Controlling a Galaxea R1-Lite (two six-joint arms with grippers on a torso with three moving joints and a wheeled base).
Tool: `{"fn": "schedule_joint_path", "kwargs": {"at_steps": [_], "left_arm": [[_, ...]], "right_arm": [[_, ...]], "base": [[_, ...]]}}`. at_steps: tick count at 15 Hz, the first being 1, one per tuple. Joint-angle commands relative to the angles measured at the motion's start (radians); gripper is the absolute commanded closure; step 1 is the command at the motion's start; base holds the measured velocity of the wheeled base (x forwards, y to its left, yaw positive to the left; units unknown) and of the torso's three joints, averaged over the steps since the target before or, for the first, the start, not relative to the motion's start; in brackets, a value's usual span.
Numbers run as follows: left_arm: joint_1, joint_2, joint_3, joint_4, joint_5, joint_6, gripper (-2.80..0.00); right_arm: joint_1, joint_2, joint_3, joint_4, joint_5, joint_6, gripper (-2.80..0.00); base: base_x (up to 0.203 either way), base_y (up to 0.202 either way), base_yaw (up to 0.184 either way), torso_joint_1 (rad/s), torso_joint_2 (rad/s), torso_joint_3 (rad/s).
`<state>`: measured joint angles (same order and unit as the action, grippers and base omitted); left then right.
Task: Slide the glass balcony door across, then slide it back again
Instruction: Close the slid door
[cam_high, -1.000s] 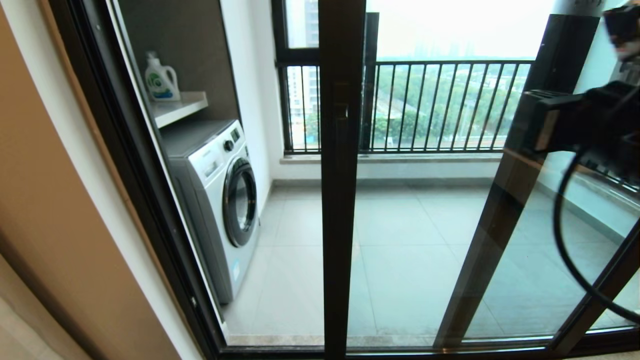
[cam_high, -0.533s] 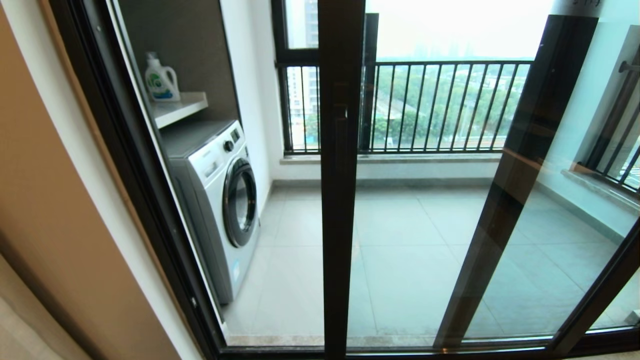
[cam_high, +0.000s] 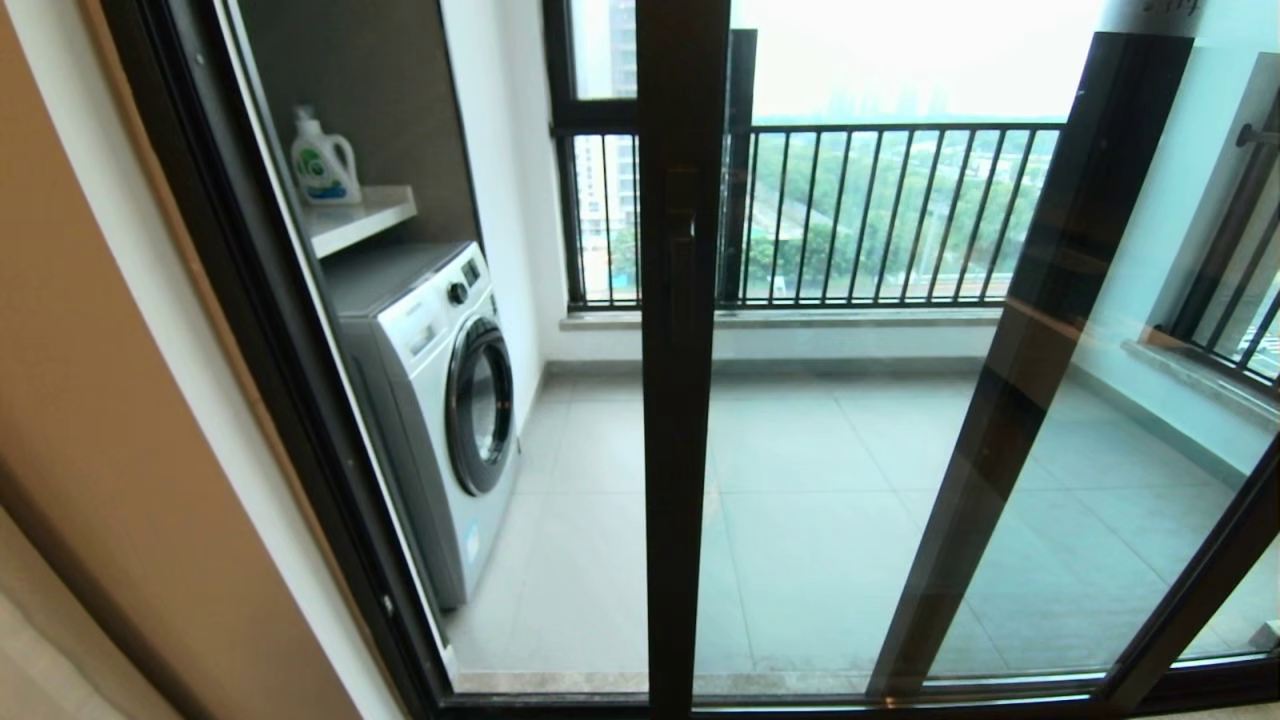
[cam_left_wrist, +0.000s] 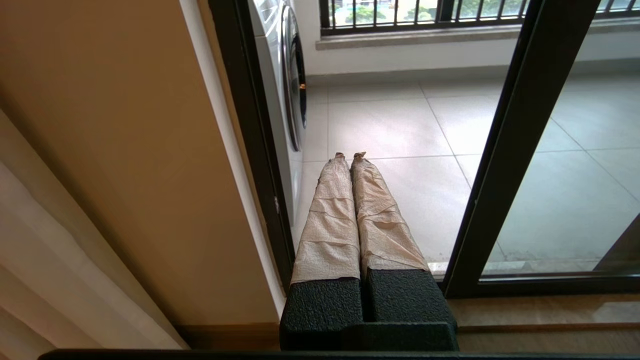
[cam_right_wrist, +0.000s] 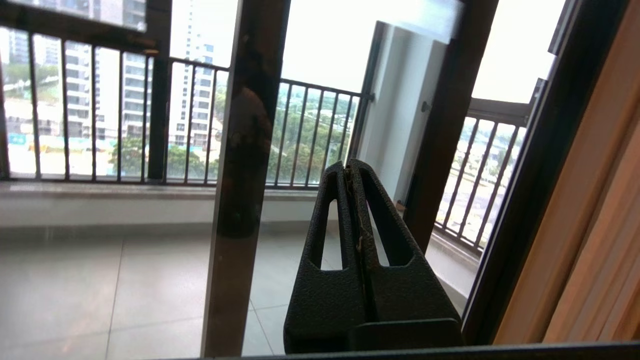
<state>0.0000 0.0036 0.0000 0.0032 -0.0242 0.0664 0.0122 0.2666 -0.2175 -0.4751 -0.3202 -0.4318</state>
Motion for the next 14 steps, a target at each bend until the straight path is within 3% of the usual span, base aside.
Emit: {"fn": "schedule_joint_path", "kwargs": {"at_steps": [1, 2, 3, 4, 6, 7, 9, 11, 13, 14], "left_arm": [[0.0, -0.001, 0.0, 0.0, 0.0, 0.0, 0.0], [0.0, -0.001, 0.0, 0.0, 0.0, 0.0, 0.0], [0.0, -0.001, 0.0, 0.0, 0.0, 0.0, 0.0], [0.0, -0.001, 0.0, 0.0, 0.0, 0.0, 0.0], [0.0, -0.001, 0.0, 0.0, 0.0, 0.0, 0.0], [0.0, -0.001, 0.0, 0.0, 0.0, 0.001, 0.0], [0.0, -0.001, 0.0, 0.0, 0.0, 0.0, 0.0], [0.0, -0.001, 0.0, 0.0, -0.001, 0.001, 0.0], [0.0, -0.001, 0.0, 0.0, 0.0, 0.0, 0.0], [0.0, -0.001, 0.0, 0.0, 0.0, 0.0, 0.0]], "right_arm": [[-0.009, -0.224, 0.142, 0.026, 0.12, -0.009, 0.0], [-0.01, -0.259, 0.184, 0.063, 0.242, 0.026, 0.0], [-0.011, -0.266, 0.207, 0.105, 0.295, 0.11, 0.0], [-0.012, -0.266, 0.221, 0.195, 0.32, 0.181, 0.0], [-0.012, -0.266, 0.215, 0.354, 0.398, 0.417, 0.0], [-0.011, -0.267, 0.193, 0.476, 0.418, 0.484, 0.0], [-0.012, -0.267, 0.173, 0.53, 0.41, 0.492, 0.0], [-0.012, -0.267, 0.2, 0.516, 0.341, 0.393, 0.0], [-0.011, -0.267, 0.225, 0.427, 0.327, 0.378, 0.0], [-0.011, -0.267, 0.225, 0.462, 0.342, 0.375, 0.0]], "base": [[0.0, 0.0, 0.0, 0.0, 0.0, 0.0], [0.0, 0.0, 0.0, 0.0, 0.0, 0.0], [0.0, 0.0, 0.0, 0.0, 0.0, 0.0], [0.0, 0.0, 0.0, 0.0, 0.0, 0.0], [0.0, 0.0, 0.0, 0.0, 0.0, 0.0], [0.0, 0.0, 0.0, 0.0, 0.0, 0.0], [0.0, 0.0, 0.0, 0.0, 0.0, 0.0], [0.0, 0.0, 0.0, 0.0, 0.0, 0.0], [0.0, 0.0, 0.0, 0.0, 0.0, 0.0], [0.0, 0.0, 0.0, 0.0, 0.0, 0.0]]}}
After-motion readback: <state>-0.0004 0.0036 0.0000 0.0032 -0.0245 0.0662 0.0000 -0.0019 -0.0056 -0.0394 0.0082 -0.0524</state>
